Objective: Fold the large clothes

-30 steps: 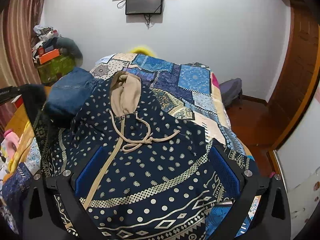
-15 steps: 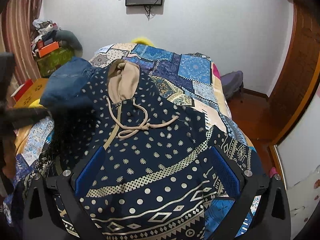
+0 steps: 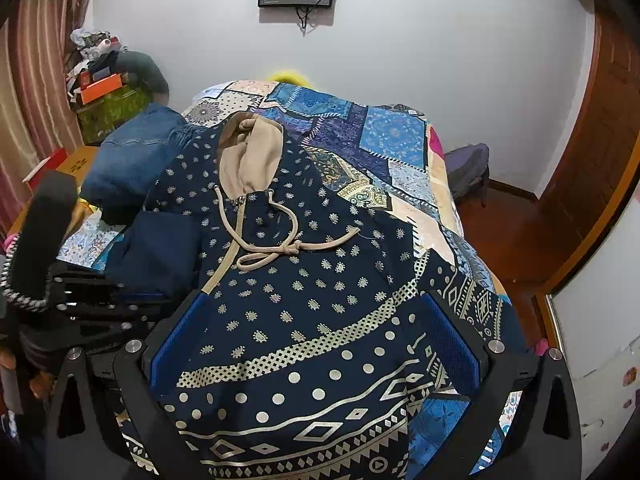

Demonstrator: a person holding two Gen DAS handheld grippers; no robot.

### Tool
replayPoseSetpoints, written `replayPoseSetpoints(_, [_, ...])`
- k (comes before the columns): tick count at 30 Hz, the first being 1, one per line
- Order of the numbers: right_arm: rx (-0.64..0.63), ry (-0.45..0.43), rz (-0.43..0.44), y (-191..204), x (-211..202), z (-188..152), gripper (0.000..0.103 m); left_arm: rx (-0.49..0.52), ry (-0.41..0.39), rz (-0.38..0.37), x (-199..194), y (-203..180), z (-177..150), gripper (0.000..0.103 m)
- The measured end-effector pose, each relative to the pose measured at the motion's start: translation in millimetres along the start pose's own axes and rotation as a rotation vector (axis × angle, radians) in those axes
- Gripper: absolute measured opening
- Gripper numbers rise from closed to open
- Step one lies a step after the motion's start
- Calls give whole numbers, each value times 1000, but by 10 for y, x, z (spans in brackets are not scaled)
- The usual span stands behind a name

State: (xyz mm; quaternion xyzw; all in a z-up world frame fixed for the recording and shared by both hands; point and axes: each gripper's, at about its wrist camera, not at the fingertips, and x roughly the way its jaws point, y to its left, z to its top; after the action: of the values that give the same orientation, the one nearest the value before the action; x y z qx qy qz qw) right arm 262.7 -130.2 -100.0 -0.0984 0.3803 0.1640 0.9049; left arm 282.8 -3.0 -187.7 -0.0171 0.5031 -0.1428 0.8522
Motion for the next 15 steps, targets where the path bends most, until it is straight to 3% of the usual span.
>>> replayPoseSetpoints(1, [-4,-1,4,5,-6,20,103,4,-11,8,-64,10,-3,21])
replayPoseSetpoints(3, [-12,-6,9,33,-16,62,103,-3,-51,31,-229,71,-4,38])
replayPoseSetpoints(10, [-88,-32,50,294,-56,276,103,-98,-215,132,-915,587,-19,44])
replayPoseSetpoints(15, [-201,-31,74,660,-18,446,103,-136,-309,283,-1330,1009,-133,46])
